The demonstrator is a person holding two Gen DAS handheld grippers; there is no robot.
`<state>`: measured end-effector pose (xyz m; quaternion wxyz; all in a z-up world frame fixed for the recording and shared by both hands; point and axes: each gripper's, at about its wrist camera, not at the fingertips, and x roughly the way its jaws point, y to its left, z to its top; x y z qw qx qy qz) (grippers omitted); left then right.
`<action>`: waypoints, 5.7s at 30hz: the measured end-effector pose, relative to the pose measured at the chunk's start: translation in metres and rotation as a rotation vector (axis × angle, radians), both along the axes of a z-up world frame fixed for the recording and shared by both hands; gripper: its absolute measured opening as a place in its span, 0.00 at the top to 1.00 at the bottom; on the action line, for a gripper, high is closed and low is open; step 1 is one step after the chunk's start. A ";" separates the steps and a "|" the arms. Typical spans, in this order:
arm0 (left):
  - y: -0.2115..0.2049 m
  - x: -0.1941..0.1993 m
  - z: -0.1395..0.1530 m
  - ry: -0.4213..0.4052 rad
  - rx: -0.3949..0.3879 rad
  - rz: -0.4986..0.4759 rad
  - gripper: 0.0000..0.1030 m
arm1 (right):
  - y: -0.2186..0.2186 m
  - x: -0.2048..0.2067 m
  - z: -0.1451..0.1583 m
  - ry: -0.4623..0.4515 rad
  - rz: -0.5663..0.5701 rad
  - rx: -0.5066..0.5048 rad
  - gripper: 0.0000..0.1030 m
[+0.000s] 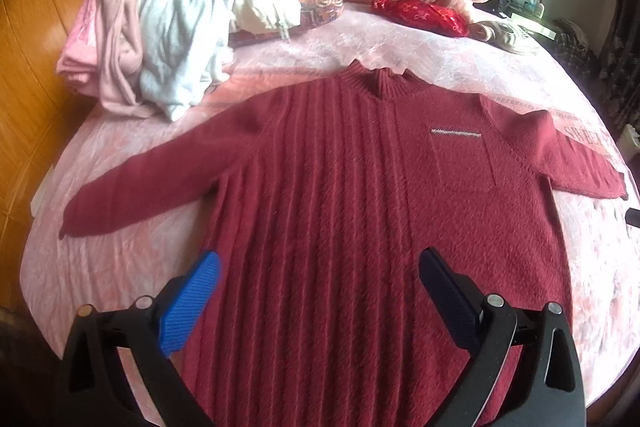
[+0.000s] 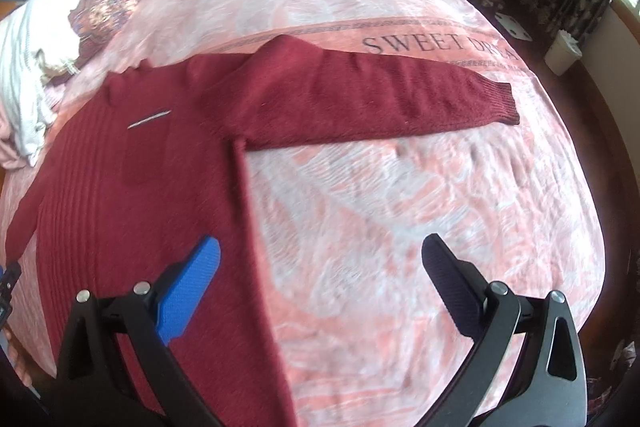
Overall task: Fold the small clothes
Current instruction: 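Move the right tool to the sleeve cuff and grasp it, then fold the gripped sleeve across the sweater body with the right tool, then release the sleeve and move the left tool to the other sleeve cuff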
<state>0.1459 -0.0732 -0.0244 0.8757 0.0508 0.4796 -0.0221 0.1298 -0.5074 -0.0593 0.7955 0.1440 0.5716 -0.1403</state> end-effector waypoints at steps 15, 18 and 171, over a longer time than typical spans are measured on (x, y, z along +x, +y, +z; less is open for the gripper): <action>-0.086 0.107 -0.061 0.032 -0.065 -0.022 0.04 | -0.211 0.056 -0.111 0.092 -0.254 0.187 0.03; -0.089 0.120 -0.075 0.059 -0.087 0.000 0.04 | -0.223 0.062 -0.117 0.081 -0.255 0.196 0.03; 0.340 0.118 -0.066 -0.070 -0.260 0.394 0.89 | 0.214 0.147 -0.069 0.081 0.496 0.213 0.52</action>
